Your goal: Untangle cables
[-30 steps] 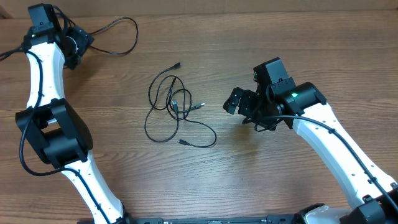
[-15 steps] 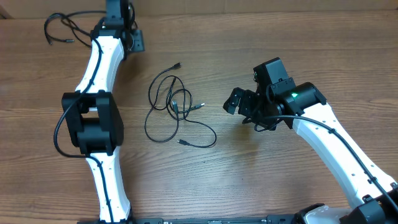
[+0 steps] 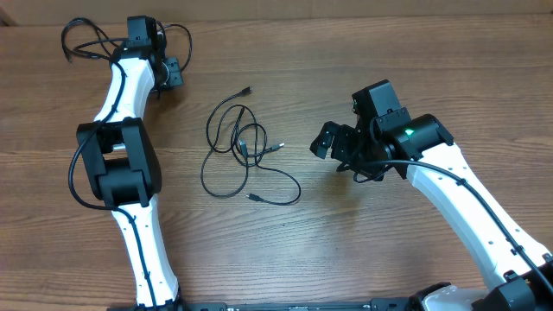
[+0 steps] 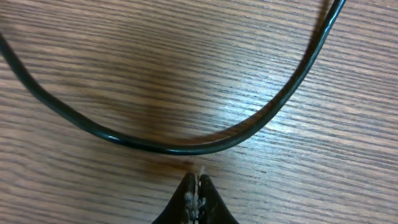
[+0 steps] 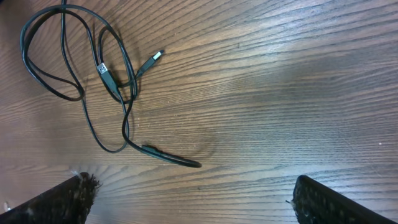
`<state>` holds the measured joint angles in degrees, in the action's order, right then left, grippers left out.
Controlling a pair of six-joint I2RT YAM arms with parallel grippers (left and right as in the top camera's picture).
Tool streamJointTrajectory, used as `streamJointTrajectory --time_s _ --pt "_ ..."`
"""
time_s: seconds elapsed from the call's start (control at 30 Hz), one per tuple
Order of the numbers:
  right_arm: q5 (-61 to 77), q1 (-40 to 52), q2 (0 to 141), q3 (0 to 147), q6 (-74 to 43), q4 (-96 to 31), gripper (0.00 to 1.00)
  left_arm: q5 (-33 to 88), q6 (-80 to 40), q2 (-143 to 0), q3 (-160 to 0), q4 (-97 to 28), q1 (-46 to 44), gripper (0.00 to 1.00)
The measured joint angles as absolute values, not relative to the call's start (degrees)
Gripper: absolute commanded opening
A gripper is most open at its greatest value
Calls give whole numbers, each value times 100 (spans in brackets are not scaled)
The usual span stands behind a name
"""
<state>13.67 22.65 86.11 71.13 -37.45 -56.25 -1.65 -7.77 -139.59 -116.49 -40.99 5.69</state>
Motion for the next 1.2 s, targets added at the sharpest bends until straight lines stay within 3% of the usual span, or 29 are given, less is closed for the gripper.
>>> streamJointTrajectory --time_s 0.1,0.2,0.33,0.43,0.47,0.53,0.77,0.83,0.87,0.9,1.03,1.2 --pt "1365 2265 8611 7113 -3745 -5623 100 -139 -864 -14105 -11649 -4001 561 5" --pt "1367 2265 8611 7113 -3747 -5623 100 -106 -895 -14162 -11651 -3752 563 10" --pt "1365 2265 8611 7113 -3745 -5623 100 -104 -934 -14228 -11660 -3354 565 33" --pt "1365 2265 8611 7113 -3743 -5621 100 -97 -961 -14324 -11913 -3306 576 37" --pt "1367 2265 8611 7113 -3745 -5621 100 -93 -972 -14357 -12099 -3389 576 50" --pt "1367 2265 8611 7113 -3745 -5629 100 -60 -998 -14363 -12578 -3778 576 61" --pt "1367 2265 8611 7113 -3745 -5614 100 1017 -1352 -14370 -15165 -7380 576 62" --pt "1367 2265 8611 7113 -3747 -5533 84 1957 -1081 -14370 -15611 -8235 589 73" --pt "1387 2265 8611 7109 -3752 -5334 100 2495 -749 -14370 -15729 -8652 589 73" --pt "1481 2265 8611 7111 -3778 -5019 100 2993 -423 -14370 -15760 -9168 587 71" --pt "2025 2263 8611 7111 -3763 -4609 100 3734 200 -14370 -15788 -9666 440 68" --pt "2237 1809 8611 7120 -3559 -5540 100 3544 311 -14370 -15788 -9664 -395 68"
